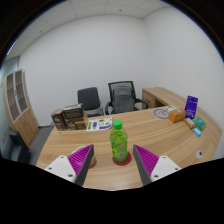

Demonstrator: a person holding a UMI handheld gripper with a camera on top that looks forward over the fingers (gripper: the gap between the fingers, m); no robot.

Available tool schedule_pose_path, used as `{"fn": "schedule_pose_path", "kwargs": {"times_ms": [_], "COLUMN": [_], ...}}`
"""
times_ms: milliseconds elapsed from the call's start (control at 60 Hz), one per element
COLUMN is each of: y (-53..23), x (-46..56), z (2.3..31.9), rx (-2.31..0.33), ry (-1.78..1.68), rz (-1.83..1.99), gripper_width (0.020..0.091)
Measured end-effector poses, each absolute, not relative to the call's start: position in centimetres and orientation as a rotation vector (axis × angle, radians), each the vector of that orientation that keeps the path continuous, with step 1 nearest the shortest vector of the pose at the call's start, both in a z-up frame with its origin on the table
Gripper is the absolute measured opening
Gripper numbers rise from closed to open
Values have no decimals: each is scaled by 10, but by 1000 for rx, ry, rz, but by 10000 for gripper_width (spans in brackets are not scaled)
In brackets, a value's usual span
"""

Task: Pour water

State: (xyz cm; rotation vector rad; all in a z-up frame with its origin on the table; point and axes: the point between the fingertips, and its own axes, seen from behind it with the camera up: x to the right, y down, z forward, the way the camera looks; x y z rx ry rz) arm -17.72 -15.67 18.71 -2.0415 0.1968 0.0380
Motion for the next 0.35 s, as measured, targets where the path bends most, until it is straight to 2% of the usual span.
{"fn": "schedule_pose_path", "kwargs": {"times_ms": [150, 350], "y": [-163, -165], "x": [-161, -156], "z": [221, 223], "rx": [-1971, -1967], "ry": [183, 190], "rz": [-23, -43], "gripper_width": [804, 799]}}
